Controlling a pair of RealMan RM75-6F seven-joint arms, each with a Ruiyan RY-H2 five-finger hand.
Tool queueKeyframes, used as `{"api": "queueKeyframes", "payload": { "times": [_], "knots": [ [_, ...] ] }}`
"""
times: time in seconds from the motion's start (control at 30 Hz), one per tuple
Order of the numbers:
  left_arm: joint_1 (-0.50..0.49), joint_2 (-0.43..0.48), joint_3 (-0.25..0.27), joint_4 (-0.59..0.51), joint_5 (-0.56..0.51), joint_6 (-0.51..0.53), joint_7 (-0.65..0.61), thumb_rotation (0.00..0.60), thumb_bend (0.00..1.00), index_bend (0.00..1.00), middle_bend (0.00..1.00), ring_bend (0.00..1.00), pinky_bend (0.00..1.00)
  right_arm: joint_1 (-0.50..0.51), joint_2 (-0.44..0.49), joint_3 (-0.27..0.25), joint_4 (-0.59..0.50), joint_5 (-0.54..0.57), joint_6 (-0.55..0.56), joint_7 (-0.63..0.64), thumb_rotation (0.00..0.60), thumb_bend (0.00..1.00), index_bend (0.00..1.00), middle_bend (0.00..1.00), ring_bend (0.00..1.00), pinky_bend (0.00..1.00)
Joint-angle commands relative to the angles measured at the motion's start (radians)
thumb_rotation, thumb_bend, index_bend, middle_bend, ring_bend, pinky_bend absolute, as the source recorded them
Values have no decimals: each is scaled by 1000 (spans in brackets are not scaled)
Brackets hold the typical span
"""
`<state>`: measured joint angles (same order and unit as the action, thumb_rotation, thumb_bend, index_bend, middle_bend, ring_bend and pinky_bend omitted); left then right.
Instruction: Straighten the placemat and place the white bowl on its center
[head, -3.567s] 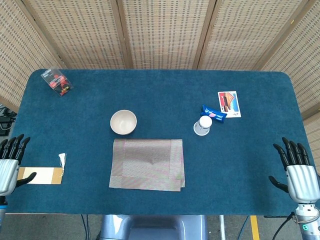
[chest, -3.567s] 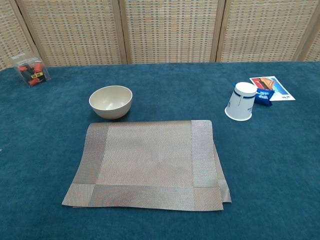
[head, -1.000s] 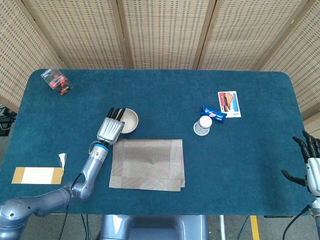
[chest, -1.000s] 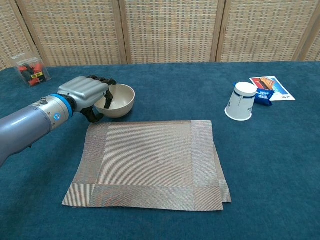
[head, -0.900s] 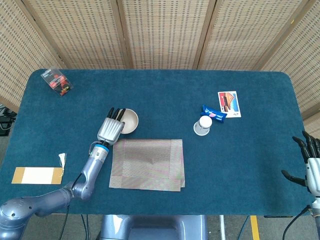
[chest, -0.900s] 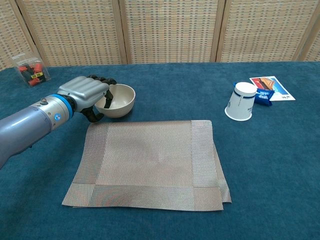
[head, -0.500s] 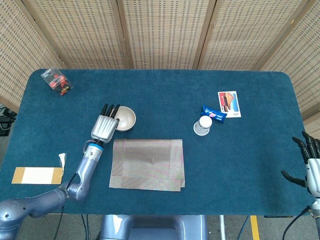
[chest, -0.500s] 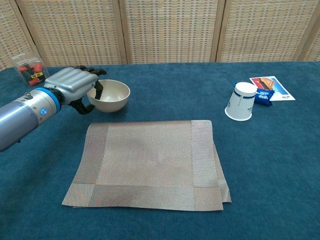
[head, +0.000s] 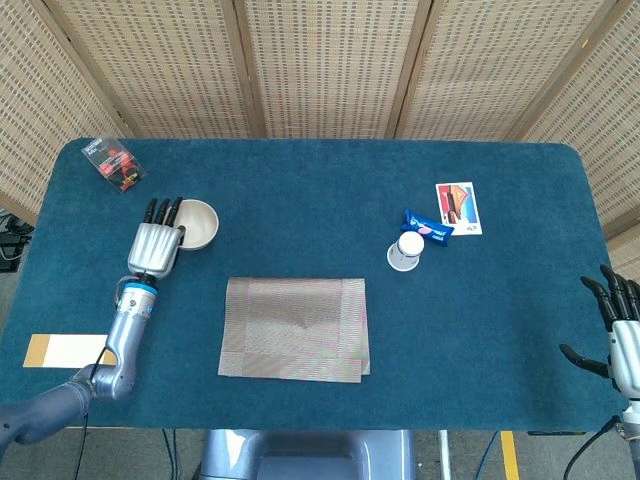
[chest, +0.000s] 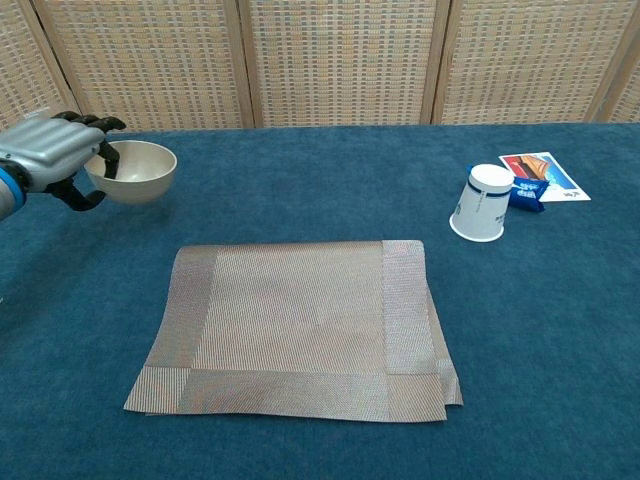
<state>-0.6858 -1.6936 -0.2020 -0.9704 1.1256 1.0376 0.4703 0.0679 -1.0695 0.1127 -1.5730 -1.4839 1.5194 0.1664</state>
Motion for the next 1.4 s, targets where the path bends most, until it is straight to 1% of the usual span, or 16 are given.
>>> {"api": "queueKeyframes", "payload": {
  "times": [0.03,0.1,0.17,0.3,0.33,0.4,0.43,0.47,0.53,0.67,0.77,0.9,1.07,1.1,1.27,1.4],
  "knots": [
    [34,20,16,36,1,0,-46,600,811,727,0,0,0,1,0,-2,-3,0,-5,-6,600,54,156,0,0,0],
    [49,26,24,55,3,-6,-73,600,789,706,0,0,0,3,-1,-3,-4,0,-7,-11,600,55,156,0,0,0],
    [64,29,30,74,4,-12,-100,600,717,668,0,0,0,4,-2,-4,-6,0,-9,-15,600,55,156,0,0,0],
    [90,28,47,104,17,-18,-153,600,621,627,0,0,0,5,-4,-5,-10,-5,-8,-23,600,55,156,0,0,0],
    [95,27,52,111,23,-19,-162,600,557,598,0,0,0,5,-5,-6,-10,-6,-8,-24,600,55,156,0,0,0],
    [106,26,65,123,33,-22,-174,600,339,494,0,0,0,6,-6,-7,-10,-8,-9,-27,600,55,156,0,0,0],
    [111,27,70,125,37,-26,-179,600,190,398,0,0,0,6,-7,-8,-10,-8,-10,-28,600,55,155,0,0,0],
    [117,33,77,121,40,-37,-186,600,75,301,0,0,0,6,-7,-9,-11,-9,-11,-28,600,55,155,0,0,0],
    [124,51,84,97,38,-63,-199,600,8,189,0,0,0,6,-7,-11,-11,-11,-10,-29,600,55,155,0,0,0],
    [140,109,96,26,62,-64,-232,600,0,79,0,0,0,4,-7,-12,-13,-18,-4,-29,600,55,155,0,0,0],
    [151,151,105,-28,83,-46,-230,600,0,65,0,0,0,4,-6,-13,-14,-18,-3,-28,600,55,155,0,0,0],
    [172,215,109,-137,150,35,-284,600,0,105,0,0,0,4,-5,-13,-15,-21,-1,-25,600,54,155,0,0,0],
    [186,243,122,-223,245,124,-367,600,20,140,0,0,0,5,-5,-13,-15,-21,-2,-25,600,55,155,0,0,0],
    [189,251,133,-256,281,150,-377,600,21,143,0,0,0,4,-4,-13,-15,-21,-1,-24,600,55,155,0,0,0],
    [197,261,174,-345,375,205,-348,600,32,187,0,0,0,3,-1,-11,-15,-17,1,-15,600,55,155,0,0,0],
    [199,256,214,-405,428,205,-300,600,82,204,0,0,0,2,3,-9,-16,-13,1,-5,600,55,155,0,0,0]
  ]
}}
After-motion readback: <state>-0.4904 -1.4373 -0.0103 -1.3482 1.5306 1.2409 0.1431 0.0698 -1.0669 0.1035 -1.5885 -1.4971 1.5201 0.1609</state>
